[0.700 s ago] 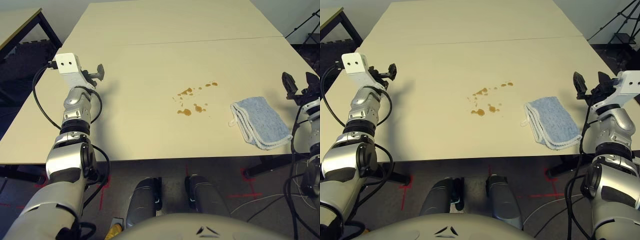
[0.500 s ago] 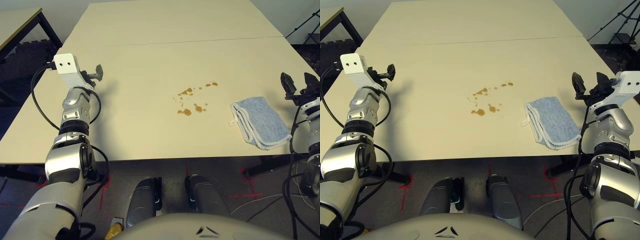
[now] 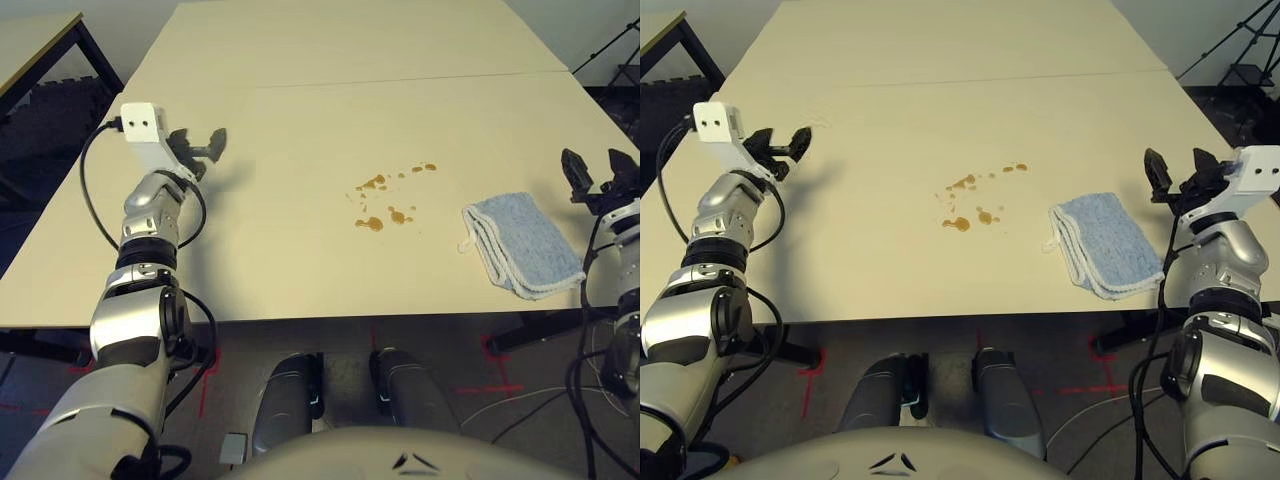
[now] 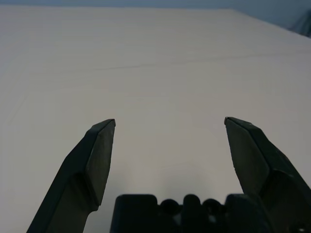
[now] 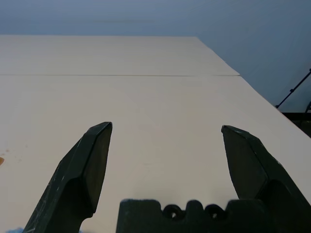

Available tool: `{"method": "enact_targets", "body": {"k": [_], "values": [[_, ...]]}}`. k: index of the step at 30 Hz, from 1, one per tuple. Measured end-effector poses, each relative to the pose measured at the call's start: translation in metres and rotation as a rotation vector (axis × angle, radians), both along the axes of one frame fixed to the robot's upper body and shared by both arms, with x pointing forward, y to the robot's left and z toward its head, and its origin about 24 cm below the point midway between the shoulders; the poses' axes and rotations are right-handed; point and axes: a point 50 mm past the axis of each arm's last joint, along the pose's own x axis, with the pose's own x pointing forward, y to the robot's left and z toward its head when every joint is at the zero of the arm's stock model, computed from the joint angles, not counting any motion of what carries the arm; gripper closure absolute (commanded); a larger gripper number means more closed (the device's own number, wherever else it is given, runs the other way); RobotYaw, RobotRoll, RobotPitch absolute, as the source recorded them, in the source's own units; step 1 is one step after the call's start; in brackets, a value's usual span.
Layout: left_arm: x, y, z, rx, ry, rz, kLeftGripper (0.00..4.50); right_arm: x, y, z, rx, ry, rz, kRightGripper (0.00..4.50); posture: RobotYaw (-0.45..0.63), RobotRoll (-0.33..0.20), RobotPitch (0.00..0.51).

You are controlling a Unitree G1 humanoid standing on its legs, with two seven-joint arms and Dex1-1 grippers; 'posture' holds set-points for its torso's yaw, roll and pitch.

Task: Wipe the water off the table with a rag.

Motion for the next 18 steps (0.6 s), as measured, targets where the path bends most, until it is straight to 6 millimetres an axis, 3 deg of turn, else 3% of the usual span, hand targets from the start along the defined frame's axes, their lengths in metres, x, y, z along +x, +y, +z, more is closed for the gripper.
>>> {"method": "enact_targets", "body": {"k": [4, 8, 18], "values": [[-0.025, -0.016, -0.015, 0.066, 0.086, -0.311, 0.00, -0.006, -0.005, 0.001, -0.014, 0.010, 0.005, 0.01, -0.31, 0.000, 0.156], [-0.037, -0.021, -0.011, 0.114, 0.098, -0.479, 0.00, -0.011, -0.010, 0.001, -0.022, 0.029, 0.015, 0.01, -0.33, 0.000, 0.155], [-0.041, -0.028, -0.010, 0.201, 0.071, -0.595, 0.00, -0.028, -0.015, 0.017, 0.021, 0.123, 0.203, 0.01, -0.33, 0.000, 0.154]]}}
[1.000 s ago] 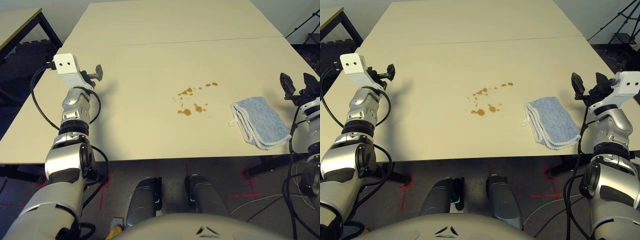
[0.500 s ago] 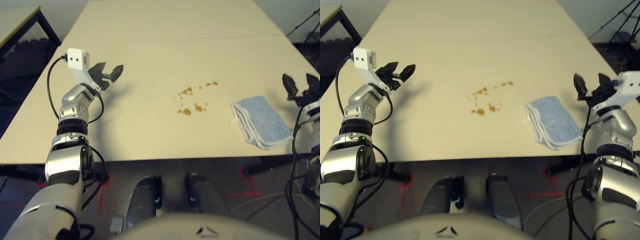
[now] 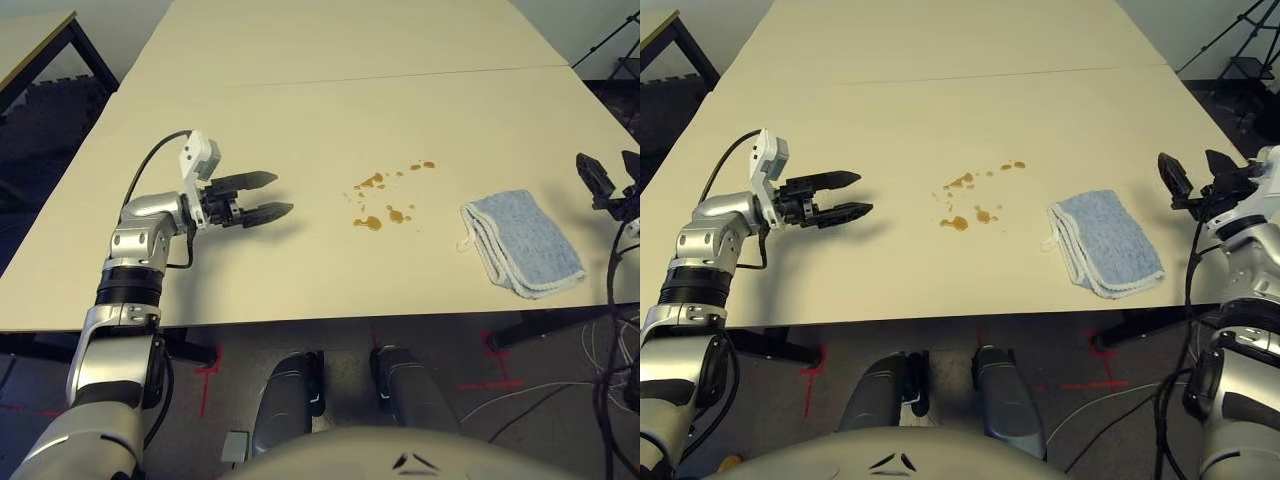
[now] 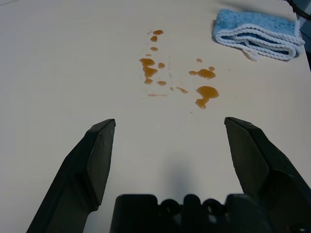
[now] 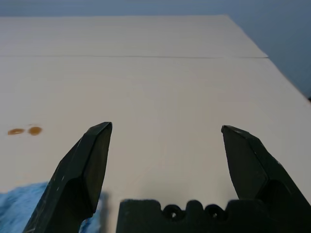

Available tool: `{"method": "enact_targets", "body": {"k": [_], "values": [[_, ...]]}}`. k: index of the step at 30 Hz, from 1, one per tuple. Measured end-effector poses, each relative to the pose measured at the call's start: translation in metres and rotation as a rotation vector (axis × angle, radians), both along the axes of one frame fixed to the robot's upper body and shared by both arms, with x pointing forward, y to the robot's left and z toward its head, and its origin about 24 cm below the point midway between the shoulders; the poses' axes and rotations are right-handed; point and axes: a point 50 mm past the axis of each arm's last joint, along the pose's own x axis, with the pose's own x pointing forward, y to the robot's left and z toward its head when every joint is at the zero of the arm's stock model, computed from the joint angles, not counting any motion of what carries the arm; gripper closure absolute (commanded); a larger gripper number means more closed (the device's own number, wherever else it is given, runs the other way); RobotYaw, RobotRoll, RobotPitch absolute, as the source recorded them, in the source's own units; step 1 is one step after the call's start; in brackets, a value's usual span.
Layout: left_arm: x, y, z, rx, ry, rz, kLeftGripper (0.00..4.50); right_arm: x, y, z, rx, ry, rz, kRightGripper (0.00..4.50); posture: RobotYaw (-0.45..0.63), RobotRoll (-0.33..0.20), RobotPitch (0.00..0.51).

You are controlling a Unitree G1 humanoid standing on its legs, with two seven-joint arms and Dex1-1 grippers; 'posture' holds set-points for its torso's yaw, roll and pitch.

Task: Wipe the water off the table with a rag.

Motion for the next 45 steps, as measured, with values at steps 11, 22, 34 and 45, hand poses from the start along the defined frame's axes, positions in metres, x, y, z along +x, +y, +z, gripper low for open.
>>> {"method": "enact_targets", "body": {"k": [11, 22, 34, 45], "values": [[0.002, -0.004, -0.004, 0.026, -0.040, 0.009, 0.00, -0.018, 0.011, 0.012, 0.079, 0.330, 0.323, 0.01, -0.34, 0.000, 0.139], [0.004, -0.006, -0.005, 0.020, -0.056, 0.041, 0.00, 0.000, 0.035, -0.018, 0.055, 0.482, 0.393, 0.01, -0.31, 0.000, 0.138], [0.004, -0.006, -0.005, 0.020, -0.061, 0.051, 0.00, 0.008, 0.047, -0.033, -0.059, 0.541, 0.451, 0.01, -0.31, 0.000, 0.137], [0.004, -0.007, -0.005, 0.019, -0.059, 0.048, 0.00, 0.010, 0.069, -0.044, -0.153, 0.544, 0.532, 2.11, -0.32, 0.000, 0.127]]}}
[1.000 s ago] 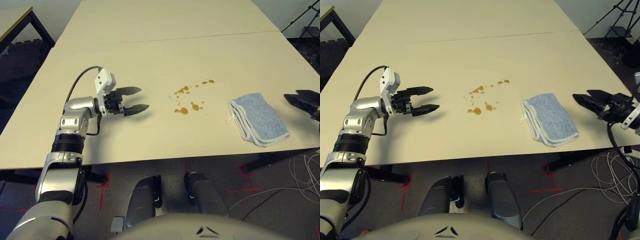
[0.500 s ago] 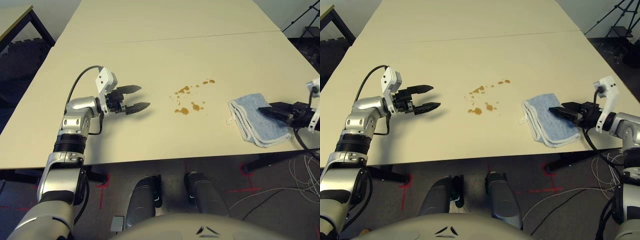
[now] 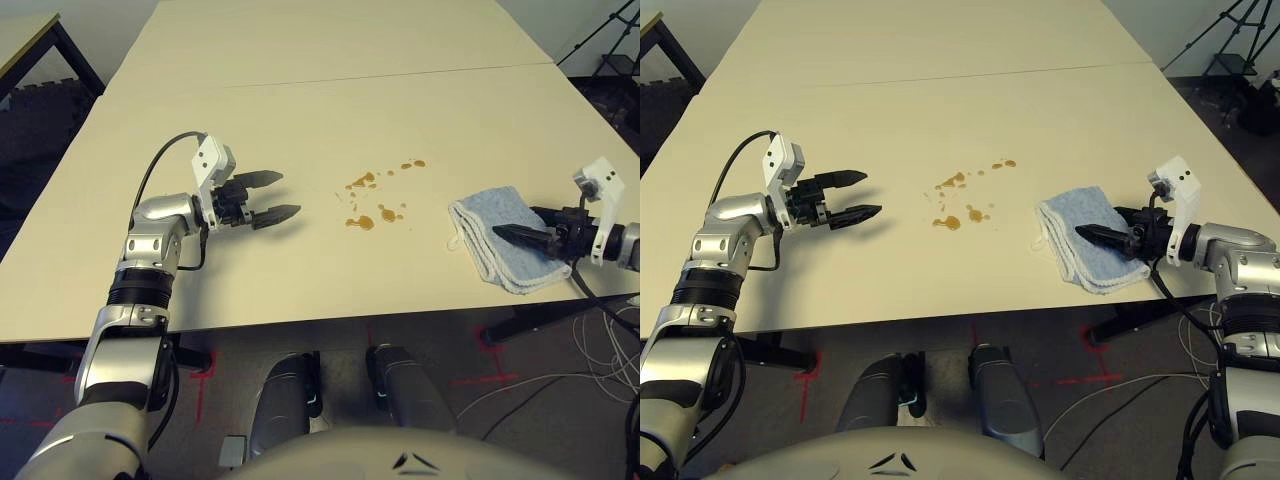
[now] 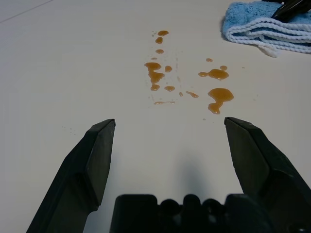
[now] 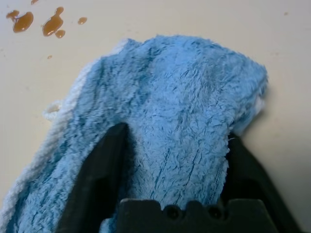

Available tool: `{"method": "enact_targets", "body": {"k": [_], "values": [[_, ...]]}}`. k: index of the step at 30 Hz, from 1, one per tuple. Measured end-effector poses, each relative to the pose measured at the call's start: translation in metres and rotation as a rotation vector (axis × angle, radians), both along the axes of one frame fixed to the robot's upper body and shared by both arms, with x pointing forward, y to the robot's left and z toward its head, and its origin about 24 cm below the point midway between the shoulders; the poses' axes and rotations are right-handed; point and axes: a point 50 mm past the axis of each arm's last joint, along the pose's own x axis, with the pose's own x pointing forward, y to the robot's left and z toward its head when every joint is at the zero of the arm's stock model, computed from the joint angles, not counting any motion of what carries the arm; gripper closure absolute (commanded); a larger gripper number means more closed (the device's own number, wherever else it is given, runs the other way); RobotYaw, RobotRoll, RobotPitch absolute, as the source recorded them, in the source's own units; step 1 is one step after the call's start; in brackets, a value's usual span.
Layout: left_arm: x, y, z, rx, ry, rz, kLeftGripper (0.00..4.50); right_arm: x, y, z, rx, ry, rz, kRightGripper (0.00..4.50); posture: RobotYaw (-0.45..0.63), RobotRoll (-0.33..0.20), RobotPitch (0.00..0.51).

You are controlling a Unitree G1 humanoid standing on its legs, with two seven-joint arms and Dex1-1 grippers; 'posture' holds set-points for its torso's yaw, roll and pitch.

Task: Wipe the water off the table with a rag.

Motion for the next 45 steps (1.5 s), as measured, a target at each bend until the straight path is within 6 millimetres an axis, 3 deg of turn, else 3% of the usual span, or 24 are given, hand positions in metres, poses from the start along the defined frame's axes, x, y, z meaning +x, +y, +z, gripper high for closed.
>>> {"method": "enact_targets", "body": {"k": [6, 7, 12, 20, 25, 30, 35, 45], "values": [[0.000, -0.002, -0.001, -0.004, 0.001, -0.004, 0.00, 0.001, 0.003, -0.002, -0.040, -0.022, 0.022, 4.28, -0.32, 0.000, 0.127], [0.000, -0.002, -0.001, -0.003, 0.001, -0.004, 0.00, 0.001, 0.003, -0.002, -0.041, -0.024, 0.021, 4.45, -0.32, 0.000, 0.127], [0.000, -0.002, -0.002, 0.005, -0.005, -0.005, 0.00, 0.005, 0.005, 0.004, 0.102, -0.018, -0.085, 4.50, -0.32, 0.000, 0.124], [0.000, -0.001, -0.005, 0.012, -0.003, -0.003, 0.00, 0.025, 0.012, 0.047, 0.257, -0.147, -0.207, 4.50, -0.32, 0.000, 0.123], [0.001, 0.002, -0.007, 0.025, 0.010, 0.000, 0.00, 0.022, 0.028, 0.033, 0.264, -0.085, -0.193, 4.50, -0.32, 0.000, 0.125], [0.002, 0.003, -0.003, 0.031, -0.003, 0.001, 0.00, 0.018, 0.051, 0.005, 0.240, -0.014, -0.178, 4.50, -0.31, 0.000, 0.130], [0.002, 0.006, -0.002, 0.039, -0.005, 0.005, 0.00, 0.018, 0.062, 0.003, 0.227, -0.024, -0.182, 4.50, -0.31, 0.000, 0.133], [0.000, 0.015, 0.001, 0.067, -0.002, 0.005, 0.00, 0.019, 0.116, -0.006, 0.275, -0.010, -0.077, 4.50, -0.30, 0.000, 0.131]]}}
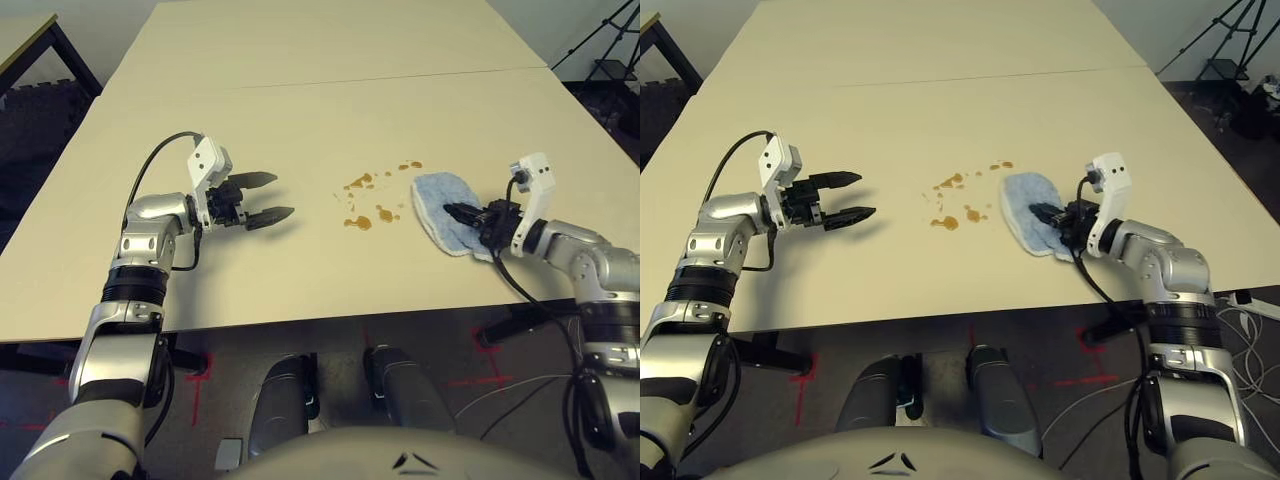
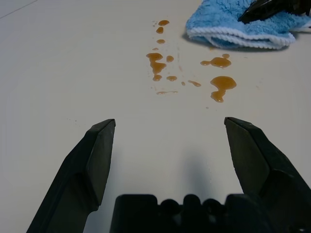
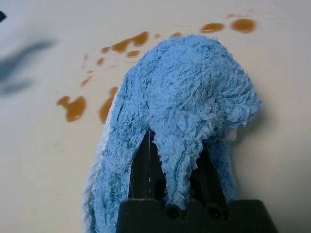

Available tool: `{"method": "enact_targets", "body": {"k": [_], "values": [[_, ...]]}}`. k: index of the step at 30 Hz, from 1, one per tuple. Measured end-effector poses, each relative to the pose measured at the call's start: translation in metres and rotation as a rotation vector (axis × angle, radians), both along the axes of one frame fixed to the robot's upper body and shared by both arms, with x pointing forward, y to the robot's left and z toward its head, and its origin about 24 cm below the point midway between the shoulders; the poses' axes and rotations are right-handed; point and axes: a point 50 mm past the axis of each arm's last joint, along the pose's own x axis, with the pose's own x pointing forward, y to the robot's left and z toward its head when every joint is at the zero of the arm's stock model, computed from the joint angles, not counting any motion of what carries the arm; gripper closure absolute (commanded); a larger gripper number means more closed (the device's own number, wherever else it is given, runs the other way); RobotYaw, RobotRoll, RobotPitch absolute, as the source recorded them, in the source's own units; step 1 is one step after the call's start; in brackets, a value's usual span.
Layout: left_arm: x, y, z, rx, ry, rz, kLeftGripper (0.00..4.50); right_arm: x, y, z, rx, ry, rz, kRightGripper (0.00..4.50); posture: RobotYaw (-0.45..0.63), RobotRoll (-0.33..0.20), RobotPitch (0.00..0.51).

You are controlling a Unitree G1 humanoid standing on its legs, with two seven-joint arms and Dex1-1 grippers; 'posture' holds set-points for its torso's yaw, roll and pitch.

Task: Wipe the water off the table with a rag.

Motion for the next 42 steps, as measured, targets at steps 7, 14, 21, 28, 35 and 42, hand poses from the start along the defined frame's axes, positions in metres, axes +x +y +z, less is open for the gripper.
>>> {"method": "enact_targets", "body": {"k": [7, 14, 21, 28, 35, 42], "values": [[-0.002, 0.003, 0.001, 0.013, 0.008, -0.019, 0.00, 0.003, 0.028, -0.003, 0.021, -0.001, 0.053, 4.50, -0.29, 0.000, 0.134], [-0.003, 0.002, 0.000, 0.017, 0.007, -0.025, 0.00, 0.005, 0.058, -0.004, 0.031, -0.001, 0.139, 4.50, -0.29, 0.000, 0.129], [-0.003, 0.001, -0.002, 0.018, 0.013, -0.026, 0.00, 0.004, 0.092, -0.003, 0.036, 0.003, 0.253, 4.50, -0.29, 0.000, 0.124], [-0.006, 0.002, -0.005, 0.018, 0.022, -0.026, 0.00, -0.003, 0.116, -0.003, 0.029, 0.006, 0.368, 4.50, -0.28, 0.000, 0.123], [-0.007, 0.002, -0.008, 0.018, 0.028, -0.026, 0.00, -0.013, 0.127, -0.003, -0.001, 0.000, 0.463, 4.50, -0.29, 0.000, 0.125], [-0.007, -0.002, -0.011, 0.015, 0.036, -0.037, 0.00, -0.015, 0.114, 0.000, -0.093, -0.017, 0.523, 4.50, -0.30, 0.000, 0.127]]}}
